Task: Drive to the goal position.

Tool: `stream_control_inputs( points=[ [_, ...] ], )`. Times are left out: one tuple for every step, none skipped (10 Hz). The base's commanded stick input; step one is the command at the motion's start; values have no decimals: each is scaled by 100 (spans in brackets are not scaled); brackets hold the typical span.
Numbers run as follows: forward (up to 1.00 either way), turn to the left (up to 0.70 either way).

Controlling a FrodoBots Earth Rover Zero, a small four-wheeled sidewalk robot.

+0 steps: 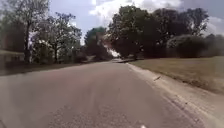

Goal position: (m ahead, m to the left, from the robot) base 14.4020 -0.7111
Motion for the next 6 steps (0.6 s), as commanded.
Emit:
stream_control_inputs(
  points=[
    [70, 0],
    [70, 0],
    [70, 0],
    [70, 0],
    [70, 0],
    [70, 0]
  ],
)
